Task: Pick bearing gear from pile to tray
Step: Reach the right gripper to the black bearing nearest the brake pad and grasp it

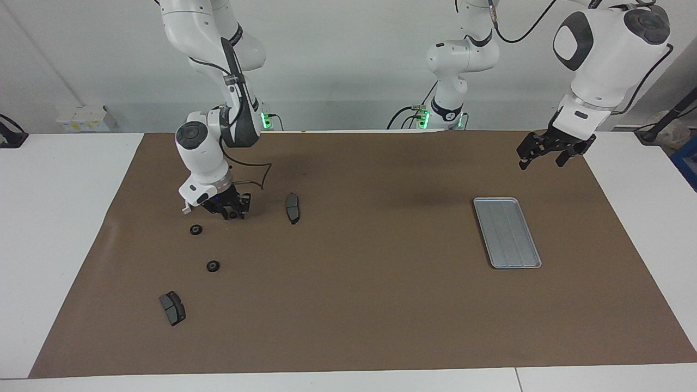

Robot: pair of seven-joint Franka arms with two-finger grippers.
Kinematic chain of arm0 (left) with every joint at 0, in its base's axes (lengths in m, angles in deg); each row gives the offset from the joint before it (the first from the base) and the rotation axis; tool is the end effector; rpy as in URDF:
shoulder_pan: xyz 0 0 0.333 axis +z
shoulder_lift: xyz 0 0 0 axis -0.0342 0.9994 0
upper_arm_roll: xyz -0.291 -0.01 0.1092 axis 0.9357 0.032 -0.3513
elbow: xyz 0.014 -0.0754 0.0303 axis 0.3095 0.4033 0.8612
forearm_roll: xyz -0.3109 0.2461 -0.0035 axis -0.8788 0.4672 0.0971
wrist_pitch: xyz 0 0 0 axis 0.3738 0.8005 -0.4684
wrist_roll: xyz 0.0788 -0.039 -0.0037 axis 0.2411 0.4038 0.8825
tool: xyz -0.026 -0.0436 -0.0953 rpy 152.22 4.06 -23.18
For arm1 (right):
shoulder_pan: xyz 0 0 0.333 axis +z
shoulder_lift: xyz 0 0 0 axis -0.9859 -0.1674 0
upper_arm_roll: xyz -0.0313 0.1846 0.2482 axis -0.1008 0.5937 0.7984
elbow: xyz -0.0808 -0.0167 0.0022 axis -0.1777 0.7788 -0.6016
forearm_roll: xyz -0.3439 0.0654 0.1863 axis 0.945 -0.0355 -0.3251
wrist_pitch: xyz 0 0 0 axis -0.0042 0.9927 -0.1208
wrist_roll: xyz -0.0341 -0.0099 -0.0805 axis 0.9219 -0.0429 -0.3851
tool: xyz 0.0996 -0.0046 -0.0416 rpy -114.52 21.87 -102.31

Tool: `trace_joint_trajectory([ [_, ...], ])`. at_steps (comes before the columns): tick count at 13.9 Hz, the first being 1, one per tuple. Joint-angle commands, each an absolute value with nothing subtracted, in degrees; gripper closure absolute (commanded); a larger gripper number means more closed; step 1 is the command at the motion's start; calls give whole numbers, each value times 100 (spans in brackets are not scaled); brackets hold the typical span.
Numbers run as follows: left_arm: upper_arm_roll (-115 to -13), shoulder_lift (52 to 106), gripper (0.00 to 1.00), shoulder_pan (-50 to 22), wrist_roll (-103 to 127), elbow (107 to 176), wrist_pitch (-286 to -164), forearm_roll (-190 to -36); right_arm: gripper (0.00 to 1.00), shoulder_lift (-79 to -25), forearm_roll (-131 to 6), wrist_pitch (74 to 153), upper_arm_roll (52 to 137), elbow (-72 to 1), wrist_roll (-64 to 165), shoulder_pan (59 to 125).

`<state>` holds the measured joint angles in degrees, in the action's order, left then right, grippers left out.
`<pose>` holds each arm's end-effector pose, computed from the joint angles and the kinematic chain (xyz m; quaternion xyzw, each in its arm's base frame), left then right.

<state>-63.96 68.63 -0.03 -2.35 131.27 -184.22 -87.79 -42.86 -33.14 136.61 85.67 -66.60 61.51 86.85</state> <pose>0.5615 -0.0097 0.5664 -1.0000 -0.0014 -0.0004 0.0021 0.5108 0.0422 0.2798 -0.9999 -0.0100 0.0005 0.0038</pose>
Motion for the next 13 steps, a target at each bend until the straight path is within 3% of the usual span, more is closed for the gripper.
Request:
trace_joint_trajectory([
  [1, -6426, 6689, 0, -38, -265, 13299, -18433, -8808, 60, -4177, -3392, 13823, 8576, -6848, 5982, 8669],
  [3, -6426, 6680, 0, -38, -265, 13316, -18424, -8808, 76, -4177, -3401, 13823, 8576, -6857, 5982, 8669],
  [5, -6426, 6662, 0, -38, -265, 13351, -18433, -8808, 100, -4160, -3410, 13806, 8585, -6831, 6017, 8687],
  [8, -6426, 6662, 0, -38, -265, 13352, -18433, -8808, 100, -4107, -3410, 13744, 8629, -6674, 6218, 8774],
  [13, -6426, 6662, 0, -38, -283, 13352, -18424, -8808, 100, -4256, -3419, 13498, 8638, -5945, 7596, 9486],
])
